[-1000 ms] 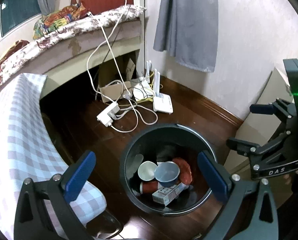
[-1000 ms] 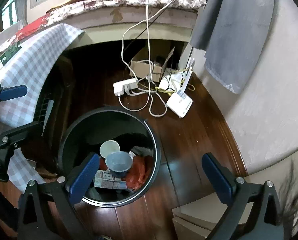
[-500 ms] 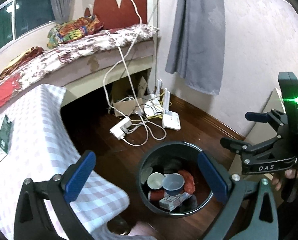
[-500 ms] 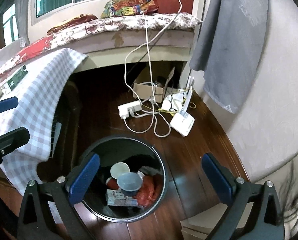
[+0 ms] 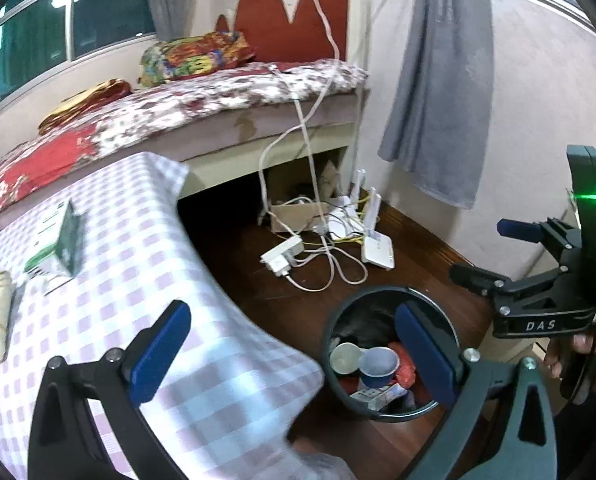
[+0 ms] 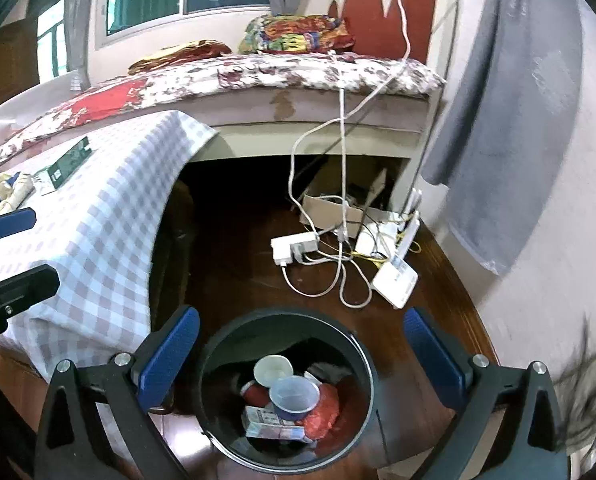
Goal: Collect trash
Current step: 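Move both tools back over the table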
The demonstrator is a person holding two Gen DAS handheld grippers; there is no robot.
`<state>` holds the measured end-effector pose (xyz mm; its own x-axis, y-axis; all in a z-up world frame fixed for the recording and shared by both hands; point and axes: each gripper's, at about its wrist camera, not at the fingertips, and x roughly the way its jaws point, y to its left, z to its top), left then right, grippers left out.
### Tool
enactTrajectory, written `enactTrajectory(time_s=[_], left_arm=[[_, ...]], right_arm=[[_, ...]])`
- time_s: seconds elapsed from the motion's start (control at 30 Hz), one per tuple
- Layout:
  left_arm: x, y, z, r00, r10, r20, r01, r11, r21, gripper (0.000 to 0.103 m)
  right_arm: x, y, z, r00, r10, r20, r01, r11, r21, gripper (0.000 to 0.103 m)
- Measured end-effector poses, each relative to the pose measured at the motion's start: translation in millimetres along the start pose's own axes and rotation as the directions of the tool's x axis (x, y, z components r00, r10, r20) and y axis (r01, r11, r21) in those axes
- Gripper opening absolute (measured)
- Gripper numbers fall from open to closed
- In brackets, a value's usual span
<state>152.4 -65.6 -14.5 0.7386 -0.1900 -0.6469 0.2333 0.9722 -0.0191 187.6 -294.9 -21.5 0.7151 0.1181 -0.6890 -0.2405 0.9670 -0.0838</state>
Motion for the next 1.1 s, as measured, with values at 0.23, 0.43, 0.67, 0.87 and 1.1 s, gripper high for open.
enactTrajectory(time_s=[0.23, 0.43, 0.67, 0.87, 1.1], left_arm=[[-10, 38, -7, 0.997, 0.075, 0.005, -0.074, 0.996, -0.056, 0.102], [-25, 76, -13, 0.989, 0.145, 0.012, -0.143, 0.983, -0.113, 0.102], [-47, 123, -23, 0.973, 0.23, 0.019, -0.223, 0.958, -0.179, 0.102], [-74, 171, -43, 0.952, 0.305, 0.007, -0.293, 0.921, -0.259, 0.102], [-104, 227, -69, 0.916, 0.402, -0.021, -0.384, 0.857, -0.343, 0.102]], right_arm=[[9, 23, 14, 0.999, 0.035, 0.003, -0.035, 0.999, -0.019, 0.103], [13, 57, 33, 0.996, 0.086, 0.028, -0.084, 0.995, -0.059, 0.103], [15, 110, 58, 0.986, 0.157, 0.051, -0.15, 0.982, -0.113, 0.103], [20, 157, 79, 0.985, 0.166, 0.039, -0.159, 0.977, -0.146, 0.103], [14, 227, 102, 0.948, 0.314, 0.047, -0.302, 0.936, -0.181, 0.103]])
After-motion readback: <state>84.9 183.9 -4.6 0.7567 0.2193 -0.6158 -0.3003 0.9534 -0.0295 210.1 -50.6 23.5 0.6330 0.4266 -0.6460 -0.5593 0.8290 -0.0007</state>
